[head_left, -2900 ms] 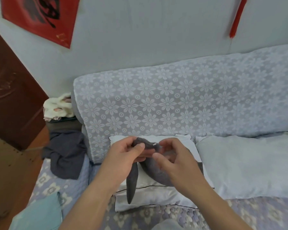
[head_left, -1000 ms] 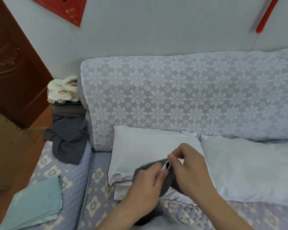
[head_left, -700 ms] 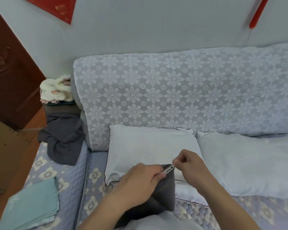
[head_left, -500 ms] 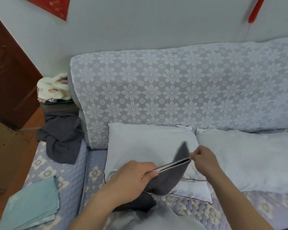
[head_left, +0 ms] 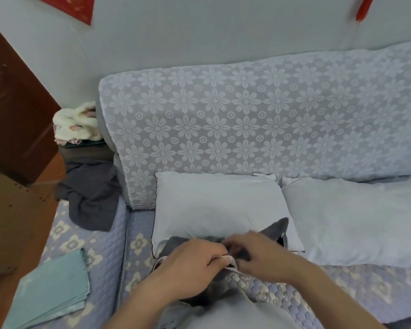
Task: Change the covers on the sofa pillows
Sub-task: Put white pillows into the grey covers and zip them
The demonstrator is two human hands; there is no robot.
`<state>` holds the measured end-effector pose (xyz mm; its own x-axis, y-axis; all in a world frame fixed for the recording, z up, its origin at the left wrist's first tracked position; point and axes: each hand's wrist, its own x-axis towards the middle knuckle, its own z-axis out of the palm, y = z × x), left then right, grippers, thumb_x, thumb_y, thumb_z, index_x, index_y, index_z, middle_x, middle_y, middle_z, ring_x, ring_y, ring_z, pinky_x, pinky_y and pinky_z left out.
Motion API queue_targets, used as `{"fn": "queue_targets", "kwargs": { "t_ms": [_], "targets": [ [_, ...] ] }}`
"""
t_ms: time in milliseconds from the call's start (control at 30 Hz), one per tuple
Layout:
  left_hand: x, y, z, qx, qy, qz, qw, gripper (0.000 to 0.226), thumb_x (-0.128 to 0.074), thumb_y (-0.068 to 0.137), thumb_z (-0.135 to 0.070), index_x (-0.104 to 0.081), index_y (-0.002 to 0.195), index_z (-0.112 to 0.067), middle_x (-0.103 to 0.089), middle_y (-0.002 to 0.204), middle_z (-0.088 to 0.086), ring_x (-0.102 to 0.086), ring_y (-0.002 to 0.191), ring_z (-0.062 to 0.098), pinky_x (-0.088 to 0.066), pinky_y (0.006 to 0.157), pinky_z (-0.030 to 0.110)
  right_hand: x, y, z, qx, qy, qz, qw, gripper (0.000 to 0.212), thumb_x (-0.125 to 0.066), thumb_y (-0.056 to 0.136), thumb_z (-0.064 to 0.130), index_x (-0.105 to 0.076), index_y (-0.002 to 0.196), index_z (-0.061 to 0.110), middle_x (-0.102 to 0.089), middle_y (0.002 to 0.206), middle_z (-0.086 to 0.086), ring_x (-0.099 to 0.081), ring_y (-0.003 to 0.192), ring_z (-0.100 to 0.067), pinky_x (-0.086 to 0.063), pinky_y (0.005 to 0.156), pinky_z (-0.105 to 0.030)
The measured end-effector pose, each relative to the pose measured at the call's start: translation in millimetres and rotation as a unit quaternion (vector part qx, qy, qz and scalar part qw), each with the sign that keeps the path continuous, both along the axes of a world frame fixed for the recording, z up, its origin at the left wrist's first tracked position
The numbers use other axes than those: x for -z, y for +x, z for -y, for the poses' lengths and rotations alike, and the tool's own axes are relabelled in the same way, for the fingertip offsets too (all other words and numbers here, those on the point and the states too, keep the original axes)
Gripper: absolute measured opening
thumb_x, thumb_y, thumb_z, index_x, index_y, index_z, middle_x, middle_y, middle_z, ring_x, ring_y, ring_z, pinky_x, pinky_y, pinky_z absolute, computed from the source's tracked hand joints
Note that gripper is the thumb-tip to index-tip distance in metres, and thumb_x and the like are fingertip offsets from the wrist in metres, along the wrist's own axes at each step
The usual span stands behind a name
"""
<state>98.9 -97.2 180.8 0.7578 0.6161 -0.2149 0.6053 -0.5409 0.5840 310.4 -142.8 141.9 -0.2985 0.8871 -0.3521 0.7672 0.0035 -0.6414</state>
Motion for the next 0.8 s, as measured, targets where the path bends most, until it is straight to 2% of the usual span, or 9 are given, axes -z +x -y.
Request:
{"fn": "queue_targets", "kwargs": {
  "t_ms": [33,100,233,333,400,467,600,700,800],
  "targets": [
    [3.3,0.2,1.4,-0.006,-0.010,0.005,1.000,0.035,-0.048,0.101,-0.048,-0.045,0.074,-0.025,-0.050,0.065,-0.010,-0.046,0.068,0.009,-0.036,0.064,0.031,5.5,-10.9,2.3,-0.010,-0.037,-0.013,0.999,0.019,-0.052,0.085,0.045,-0.062,0.100,0.037,-0.064,0.089,0.025,-0.059,0.086,0.004,-0.048,0.081,-0.020],
    [12.0,-5.1,2.8,-0.048,-0.043,0.029,0.997,0.033,-0.049,0.101,-0.046,-0.049,0.073,-0.027,-0.053,0.067,-0.012,-0.048,0.067,0.006,-0.041,0.067,0.030,13.4,-19.1,13.0,0.006,-0.084,-0.047,0.995,0.018,-0.048,0.093,0.050,-0.057,0.083,0.038,-0.058,0.072,0.021,-0.054,0.070,-0.001,-0.042,0.068,-0.021],
    [29.2,-26.5,5.0,-0.150,-0.086,0.061,0.983,0.034,-0.052,0.103,-0.037,-0.051,0.076,-0.017,-0.052,0.064,-0.006,-0.045,0.060,0.005,-0.043,0.067,0.035,24.0,-8.8,42.8,0.044,-0.167,-0.118,0.978,0.025,-0.050,0.096,0.057,-0.056,0.074,0.046,-0.054,0.072,0.024,-0.047,0.069,0.005,-0.037,0.070,-0.017],
    [34.0,-32.7,10.2,-0.205,-0.076,0.075,0.973,0.029,-0.054,0.102,-0.034,-0.060,0.079,-0.017,-0.061,0.071,-0.003,-0.056,0.069,0.009,-0.046,0.072,0.031,30.3,-8.3,54.8,0.055,-0.164,-0.069,0.983,0.031,-0.056,0.095,0.042,-0.051,0.065,0.036,-0.048,0.065,0.018,-0.042,0.063,0.001,-0.041,0.067,-0.027],
    [32.8,-33.2,11.9,-0.223,-0.083,0.080,0.968,0.022,-0.063,0.098,-0.031,-0.066,0.078,-0.022,-0.065,0.073,-0.010,-0.059,0.073,0.006,-0.044,0.068,0.018,38.8,-4.1,53.8,0.133,-0.091,-0.019,0.987,0.034,-0.054,0.094,0.021,-0.048,0.065,0.036,-0.050,0.066,0.016,-0.048,0.069,-0.005,-0.048,0.076,-0.036],
    [33.8,-35.0,12.2,-0.203,-0.087,0.016,0.975,0.015,-0.070,0.092,-0.032,-0.065,0.078,-0.028,-0.063,0.070,-0.012,-0.057,0.069,0.003,-0.040,0.062,0.015,37.6,3.2,48.1,0.266,0.009,0.020,0.964,0.036,-0.052,0.090,0.006,-0.058,0.080,0.040,-0.062,0.078,0.015,-0.059,0.081,-0.013,-0.049,0.080,-0.034],
    [49.4,-56.4,5.4,-0.237,0.003,-0.156,0.959,0.019,-0.054,0.087,-0.010,-0.053,0.088,-0.028,-0.060,0.086,-0.003,-0.058,0.078,0.018,-0.044,0.065,0.033,-2.8,23.7,35.4,0.385,0.220,0.087,0.892,0.038,-0.051,0.080,0.001,-0.073,0.106,0.018,-0.075,0.098,-0.001,-0.068,0.092,-0.026,-0.050,0.084,-0.032],
    [42.8,-75.1,-5.2,-0.360,0.106,-0.116,0.920,0.018,-0.055,0.081,-0.004,-0.052,0.082,-0.022,-0.052,0.071,-0.003,-0.053,0.069,0.028,-0.041,0.059,0.036,-37.5,42.2,26.4,0.423,0.335,0.109,0.835,0.045,-0.047,0.073,0.006,-0.073,0.108,0.014,-0.073,0.100,-0.003,-0.063,0.094,-0.021,-0.043,0.087,-0.030],
    [23.6,-90.5,-20.0,-0.406,0.224,-0.096,0.881,0.020,-0.065,0.072,-0.003,-0.051,0.072,-0.018,-0.045,0.069,0.000,-0.044,0.066,0.028,-0.038,0.053,0.036,-50.0,65.3,20.4,0.448,0.356,0.174,0.801,0.049,-0.043,0.068,0.006,-0.072,0.108,0.012,-0.058,0.092,-0.007,-0.058,0.082,-0.032,-0.047,0.073,-0.040]
  ]
}}
